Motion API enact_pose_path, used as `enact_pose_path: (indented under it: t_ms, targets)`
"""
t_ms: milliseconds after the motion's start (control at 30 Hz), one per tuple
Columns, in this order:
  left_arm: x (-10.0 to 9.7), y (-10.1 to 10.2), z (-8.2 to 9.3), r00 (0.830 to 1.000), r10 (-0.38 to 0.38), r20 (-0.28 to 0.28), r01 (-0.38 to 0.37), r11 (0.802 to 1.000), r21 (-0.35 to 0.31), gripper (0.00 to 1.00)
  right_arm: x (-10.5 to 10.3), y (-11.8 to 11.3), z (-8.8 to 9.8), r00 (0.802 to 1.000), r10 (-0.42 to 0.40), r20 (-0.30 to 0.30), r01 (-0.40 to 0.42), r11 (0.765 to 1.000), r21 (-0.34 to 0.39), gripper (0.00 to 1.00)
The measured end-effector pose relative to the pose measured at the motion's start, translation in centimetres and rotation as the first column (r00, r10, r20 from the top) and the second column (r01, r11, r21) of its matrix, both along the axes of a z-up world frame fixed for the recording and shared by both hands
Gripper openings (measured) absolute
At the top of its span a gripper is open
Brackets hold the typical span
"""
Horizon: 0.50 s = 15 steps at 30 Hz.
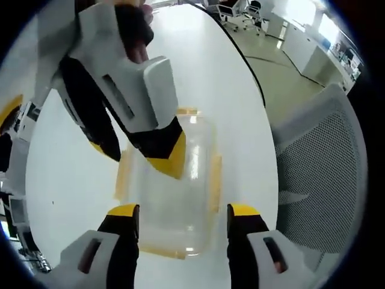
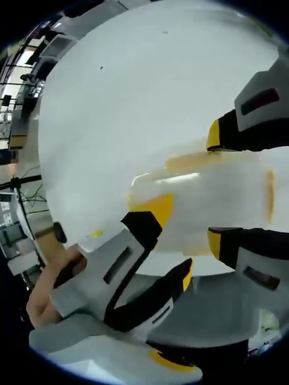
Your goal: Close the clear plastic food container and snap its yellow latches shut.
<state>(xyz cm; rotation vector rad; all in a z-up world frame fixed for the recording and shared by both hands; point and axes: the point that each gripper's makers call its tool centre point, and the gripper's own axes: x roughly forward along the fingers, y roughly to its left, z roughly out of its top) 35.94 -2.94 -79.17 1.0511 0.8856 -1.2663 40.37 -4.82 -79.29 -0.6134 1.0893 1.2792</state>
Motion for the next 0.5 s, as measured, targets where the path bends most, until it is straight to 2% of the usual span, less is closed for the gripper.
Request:
enact_pose_path:
  t_ms: [300,433,500]
  targets:
    - [-0.13,-0.03,-0.3,0.998,0.023,0.06,-0.024,1.0,0.019,0.6,0.13,0.39,-0.37,0.999,-0.002,-0.037,0.002,1.0,-0.007,0.51]
    - [0.19,0.03,-0.43,0.993,0.023,0.113,-0.026,0.999,0.027,0.57,-0.08,0.49,-0.41,0.999,0.0,-0.053,0.0,1.0,-0.011,0.51]
    - [0.14,-0.01,-0.39,0.993,0.026,0.119,-0.029,0.999,0.025,0.56,-0.24,0.58,-0.49,0.998,-0.002,-0.067,0.001,1.0,-0.012,0.51]
